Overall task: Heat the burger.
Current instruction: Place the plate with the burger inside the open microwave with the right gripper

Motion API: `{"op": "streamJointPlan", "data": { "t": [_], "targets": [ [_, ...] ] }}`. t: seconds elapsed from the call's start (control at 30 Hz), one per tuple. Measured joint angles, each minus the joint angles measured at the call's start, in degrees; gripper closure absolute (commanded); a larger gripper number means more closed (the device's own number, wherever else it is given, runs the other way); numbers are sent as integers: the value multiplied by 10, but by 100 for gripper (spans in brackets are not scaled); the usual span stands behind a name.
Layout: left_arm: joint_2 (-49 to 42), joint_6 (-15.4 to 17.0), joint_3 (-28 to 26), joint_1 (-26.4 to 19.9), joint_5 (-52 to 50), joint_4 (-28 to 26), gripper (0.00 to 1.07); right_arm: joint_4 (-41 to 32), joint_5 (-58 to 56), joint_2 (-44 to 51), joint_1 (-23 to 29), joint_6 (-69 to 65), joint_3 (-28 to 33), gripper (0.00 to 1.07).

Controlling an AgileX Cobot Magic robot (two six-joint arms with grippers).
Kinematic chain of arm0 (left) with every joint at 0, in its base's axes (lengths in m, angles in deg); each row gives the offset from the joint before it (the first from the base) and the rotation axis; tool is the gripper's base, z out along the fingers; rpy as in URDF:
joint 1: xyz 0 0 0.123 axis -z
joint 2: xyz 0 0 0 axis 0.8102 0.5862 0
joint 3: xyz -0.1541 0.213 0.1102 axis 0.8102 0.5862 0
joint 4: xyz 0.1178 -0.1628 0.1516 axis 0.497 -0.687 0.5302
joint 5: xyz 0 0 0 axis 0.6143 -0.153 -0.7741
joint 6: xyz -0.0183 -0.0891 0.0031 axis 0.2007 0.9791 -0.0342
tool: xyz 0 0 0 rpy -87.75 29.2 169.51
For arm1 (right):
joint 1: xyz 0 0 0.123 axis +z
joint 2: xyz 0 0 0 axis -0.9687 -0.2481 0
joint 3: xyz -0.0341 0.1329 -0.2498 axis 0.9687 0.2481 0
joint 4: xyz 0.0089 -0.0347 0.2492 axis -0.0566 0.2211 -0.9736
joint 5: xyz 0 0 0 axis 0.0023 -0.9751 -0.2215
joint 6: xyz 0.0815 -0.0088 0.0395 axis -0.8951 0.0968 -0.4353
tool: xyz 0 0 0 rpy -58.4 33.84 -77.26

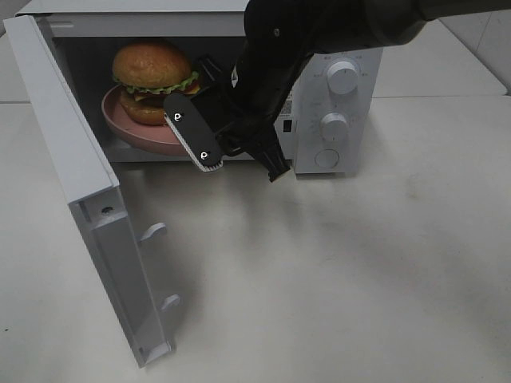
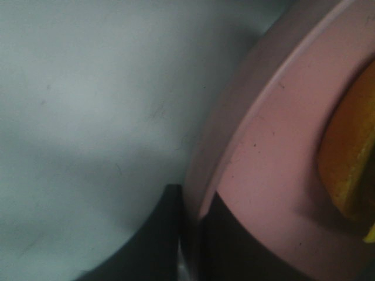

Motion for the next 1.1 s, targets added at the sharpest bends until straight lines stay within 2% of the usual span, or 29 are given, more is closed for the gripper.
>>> {"op": "streamJointPlan", "data": {
  "t": [0.3,0.67,1.1],
  "targets": [
    [0,0,0,0,0,0,6,5,-22,-51,0,-19,-68,107],
    [0,0,0,0,0,0,6,43,-61,-122,0,-99,-193,107],
    [0,0,0,0,0,0,6,44,-62,-184,-14,-125,-273,107]
  ]
}}
